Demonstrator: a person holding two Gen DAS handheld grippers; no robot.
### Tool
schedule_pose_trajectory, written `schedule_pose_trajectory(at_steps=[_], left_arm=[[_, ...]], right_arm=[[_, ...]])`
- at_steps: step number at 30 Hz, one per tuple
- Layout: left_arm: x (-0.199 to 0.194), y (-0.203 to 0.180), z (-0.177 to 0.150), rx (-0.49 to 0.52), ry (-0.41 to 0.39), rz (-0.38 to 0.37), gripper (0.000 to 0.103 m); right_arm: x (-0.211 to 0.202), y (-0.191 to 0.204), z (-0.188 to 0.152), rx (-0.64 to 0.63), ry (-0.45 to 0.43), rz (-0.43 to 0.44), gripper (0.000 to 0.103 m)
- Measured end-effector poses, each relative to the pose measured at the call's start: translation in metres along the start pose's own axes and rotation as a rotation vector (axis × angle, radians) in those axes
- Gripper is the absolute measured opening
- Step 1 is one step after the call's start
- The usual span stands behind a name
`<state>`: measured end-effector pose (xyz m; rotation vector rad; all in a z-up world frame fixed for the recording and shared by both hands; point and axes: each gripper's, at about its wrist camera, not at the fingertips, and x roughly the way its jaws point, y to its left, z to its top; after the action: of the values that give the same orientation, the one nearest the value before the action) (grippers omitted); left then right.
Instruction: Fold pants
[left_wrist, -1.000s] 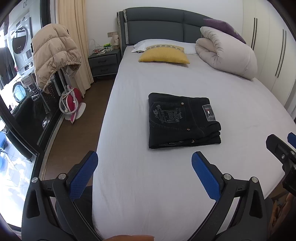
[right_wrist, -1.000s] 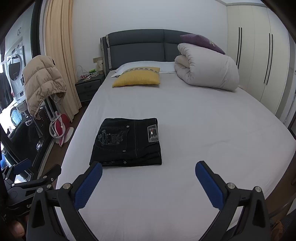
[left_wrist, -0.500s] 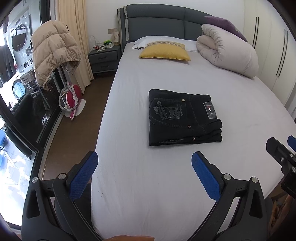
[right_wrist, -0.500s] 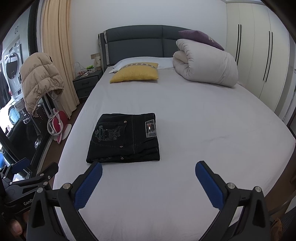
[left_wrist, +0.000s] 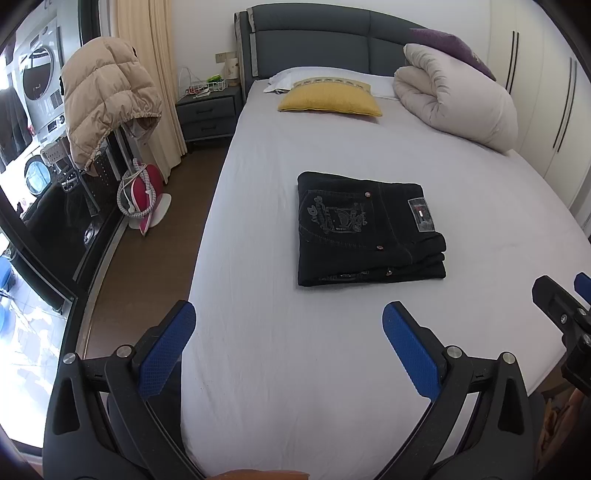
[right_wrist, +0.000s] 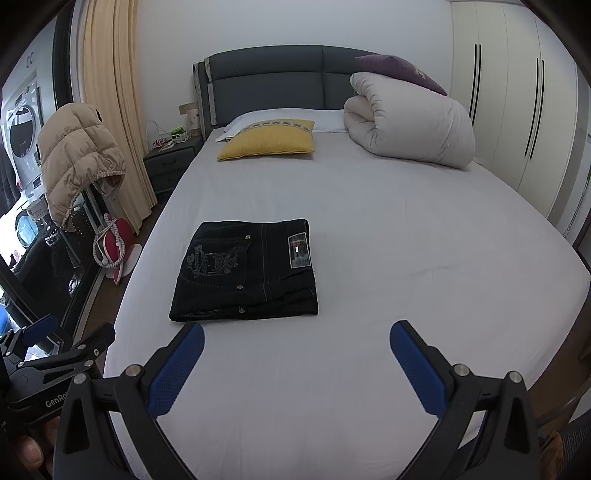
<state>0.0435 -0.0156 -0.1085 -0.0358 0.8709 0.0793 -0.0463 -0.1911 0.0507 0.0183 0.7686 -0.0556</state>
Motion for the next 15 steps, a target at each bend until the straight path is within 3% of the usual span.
schedule_pose_trajectory(at_steps=[15], left_arm=[[0.0014, 0.0005, -0.0017, -0.003, 0.005, -0.001, 0.103]], right_arm=[[0.0026, -0.0005, -0.0060, -0.001, 0.007, 0.001, 0.103]])
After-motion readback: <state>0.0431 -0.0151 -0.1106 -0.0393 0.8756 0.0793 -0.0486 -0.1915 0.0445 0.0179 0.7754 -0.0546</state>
